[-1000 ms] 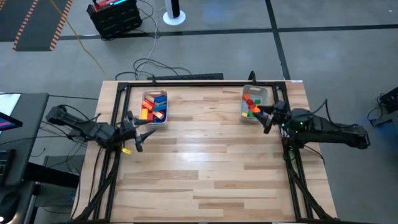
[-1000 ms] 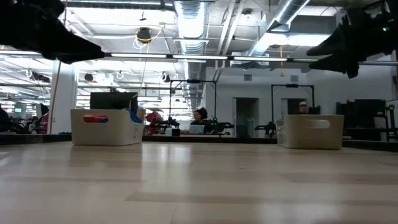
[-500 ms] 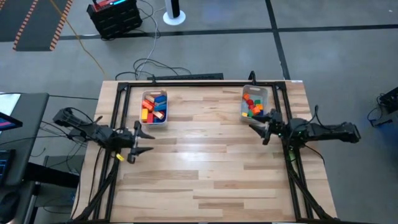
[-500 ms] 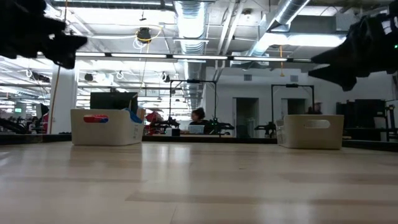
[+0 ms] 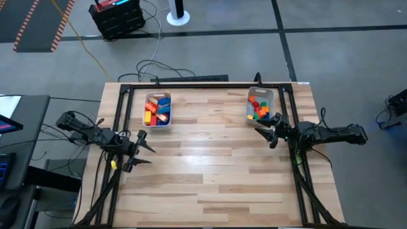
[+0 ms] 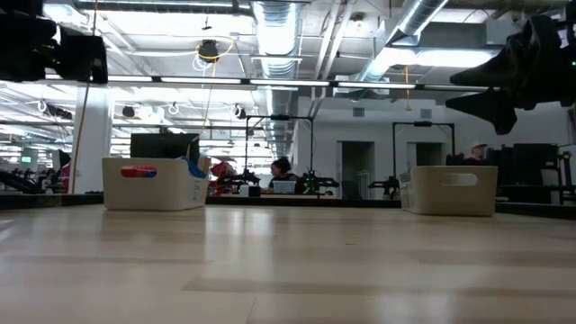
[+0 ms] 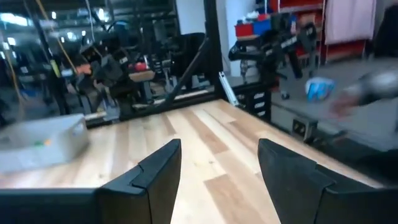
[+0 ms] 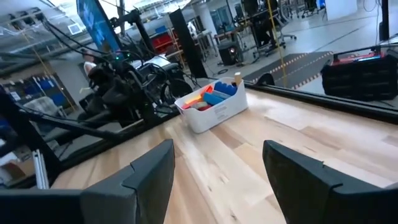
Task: Sort blocks by size
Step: Return to Home Position
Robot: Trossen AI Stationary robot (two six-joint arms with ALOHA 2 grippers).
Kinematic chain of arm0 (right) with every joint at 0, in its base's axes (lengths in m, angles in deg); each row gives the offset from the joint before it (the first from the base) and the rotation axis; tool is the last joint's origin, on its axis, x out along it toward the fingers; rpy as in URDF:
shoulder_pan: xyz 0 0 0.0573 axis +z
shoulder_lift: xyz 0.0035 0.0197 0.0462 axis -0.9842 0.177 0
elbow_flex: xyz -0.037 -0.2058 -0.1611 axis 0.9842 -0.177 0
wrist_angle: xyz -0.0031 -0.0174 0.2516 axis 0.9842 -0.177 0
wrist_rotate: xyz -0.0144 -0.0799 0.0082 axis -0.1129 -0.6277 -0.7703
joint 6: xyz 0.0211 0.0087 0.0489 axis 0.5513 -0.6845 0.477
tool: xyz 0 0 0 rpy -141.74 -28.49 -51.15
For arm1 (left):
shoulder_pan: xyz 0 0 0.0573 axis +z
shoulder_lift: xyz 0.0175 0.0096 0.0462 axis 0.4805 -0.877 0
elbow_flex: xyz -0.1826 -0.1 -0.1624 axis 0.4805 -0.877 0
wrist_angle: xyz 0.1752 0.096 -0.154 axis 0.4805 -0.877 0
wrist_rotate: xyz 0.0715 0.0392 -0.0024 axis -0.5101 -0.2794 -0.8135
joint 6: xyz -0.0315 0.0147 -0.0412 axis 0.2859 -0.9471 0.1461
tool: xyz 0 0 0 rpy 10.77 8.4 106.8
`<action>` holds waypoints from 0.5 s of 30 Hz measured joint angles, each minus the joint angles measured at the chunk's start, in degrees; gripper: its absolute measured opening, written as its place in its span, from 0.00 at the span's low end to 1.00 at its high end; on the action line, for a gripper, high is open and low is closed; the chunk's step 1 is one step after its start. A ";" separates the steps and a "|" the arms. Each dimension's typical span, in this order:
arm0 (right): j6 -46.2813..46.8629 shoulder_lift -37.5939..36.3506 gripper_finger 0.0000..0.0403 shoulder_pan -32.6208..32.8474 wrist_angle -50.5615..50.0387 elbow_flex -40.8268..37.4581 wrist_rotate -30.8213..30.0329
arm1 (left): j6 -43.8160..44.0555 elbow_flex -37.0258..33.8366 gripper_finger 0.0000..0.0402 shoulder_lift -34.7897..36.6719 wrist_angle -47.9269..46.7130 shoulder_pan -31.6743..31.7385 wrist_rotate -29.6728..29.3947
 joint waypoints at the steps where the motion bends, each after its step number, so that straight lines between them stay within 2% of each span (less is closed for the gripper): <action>1: -0.01 -0.02 0.67 0.00 0.01 0.00 -0.01 | -2.23 -0.02 0.52 -0.04 0.00 0.00 0.00; 4: 0.02 -0.01 0.67 0.00 0.00 0.00 0.00 | -10.30 -0.02 0.52 -0.02 0.00 0.00 -0.08; 7: 0.00 -0.01 0.67 0.00 0.06 0.00 -0.01 | -14.23 -0.02 0.52 -0.02 0.02 0.00 -0.18; 15: -0.04 -0.01 0.67 0.00 0.06 -0.02 -0.01 | -13.14 -0.09 0.52 -0.02 -0.02 0.00 -0.21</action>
